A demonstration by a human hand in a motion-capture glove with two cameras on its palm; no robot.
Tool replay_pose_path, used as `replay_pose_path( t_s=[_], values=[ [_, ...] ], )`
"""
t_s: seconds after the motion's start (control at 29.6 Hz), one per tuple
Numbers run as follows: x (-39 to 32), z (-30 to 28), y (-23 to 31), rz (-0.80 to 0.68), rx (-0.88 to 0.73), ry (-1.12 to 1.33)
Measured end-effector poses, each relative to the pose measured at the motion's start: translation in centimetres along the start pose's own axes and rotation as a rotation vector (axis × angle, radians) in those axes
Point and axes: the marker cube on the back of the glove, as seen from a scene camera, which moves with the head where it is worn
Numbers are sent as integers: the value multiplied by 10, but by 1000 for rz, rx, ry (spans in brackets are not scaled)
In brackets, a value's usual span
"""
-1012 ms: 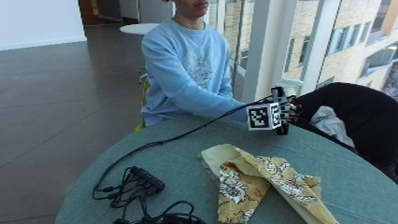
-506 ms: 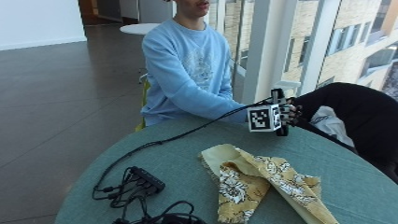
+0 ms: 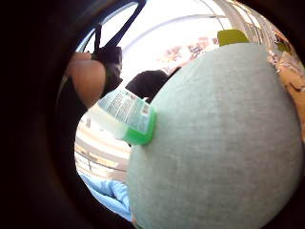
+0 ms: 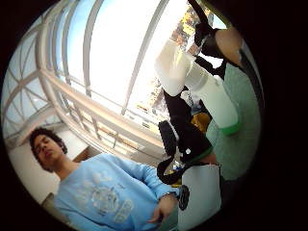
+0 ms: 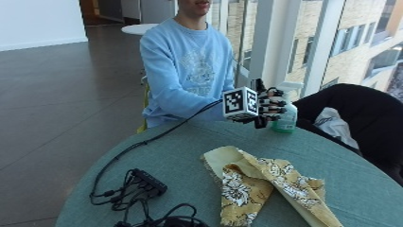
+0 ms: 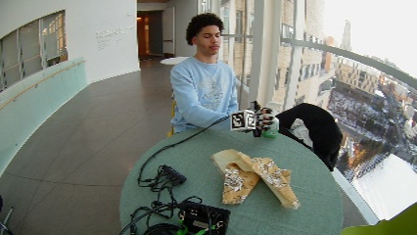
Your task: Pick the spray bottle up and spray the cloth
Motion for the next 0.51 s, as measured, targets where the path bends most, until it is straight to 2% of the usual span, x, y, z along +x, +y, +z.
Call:
replay_pose_path(
  t_s=[0.24,0.51],
  values=[
    [-6,-64,46,27,-60,232],
    [-5,-138,128,145,-52,502]
  ],
)
